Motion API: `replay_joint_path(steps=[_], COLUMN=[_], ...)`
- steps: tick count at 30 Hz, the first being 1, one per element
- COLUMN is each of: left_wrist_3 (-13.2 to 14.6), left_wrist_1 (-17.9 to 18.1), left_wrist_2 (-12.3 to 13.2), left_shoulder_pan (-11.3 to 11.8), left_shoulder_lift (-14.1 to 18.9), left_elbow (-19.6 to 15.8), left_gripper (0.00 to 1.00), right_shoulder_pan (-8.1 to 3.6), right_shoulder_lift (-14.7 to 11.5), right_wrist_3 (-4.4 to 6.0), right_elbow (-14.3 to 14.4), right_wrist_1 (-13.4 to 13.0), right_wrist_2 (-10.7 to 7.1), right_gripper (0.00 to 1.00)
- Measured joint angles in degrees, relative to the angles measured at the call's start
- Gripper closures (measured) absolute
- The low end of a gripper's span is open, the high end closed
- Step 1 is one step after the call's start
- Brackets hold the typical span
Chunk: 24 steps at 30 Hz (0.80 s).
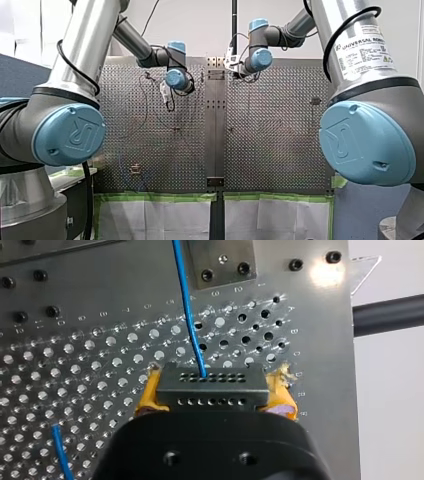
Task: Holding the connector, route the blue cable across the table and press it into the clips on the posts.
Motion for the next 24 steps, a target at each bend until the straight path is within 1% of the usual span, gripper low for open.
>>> replay_joint_path(steps=[3,6,11,19,24], left_wrist_3=[0.30,0.28,0.20,0.55,1.08], left_wrist_1=[-1.53,-2.79,-2.84,-4.02,-4.17], left_wrist_2=[-0.42,-0.87,-0.85,-0.49,-0.53], left_shoulder_pan=[-0.49,-1.01,-1.79,-3.11,-4.16], left_shoulder_lift=[0.69,1.95,4.61,8.54,10.87], left_elbow=[-0.29,-1.37,-3.83,-7.58,-9.35], left_gripper=[0.00,0.00,0.00,0.00,0.00], right_shoulder_pan=[-0.14,-0.28,-0.49,-0.76,-0.83], right_shoulder_lift=[0.08,0.13,0.14,0.11,0.06], right_wrist_3=[-0.05,-0.09,-0.13,-0.10,-0.11], right_elbow=[0.00,0.00,0.00,0.00,0.00], right_wrist_1=[-0.02,-0.04,-0.04,0.01,0.20], right_wrist_2=[0.00,-0.01,0.01,-0.12,-0.10], right_gripper=[1.00,1.00,1.00,1.00,1.00])
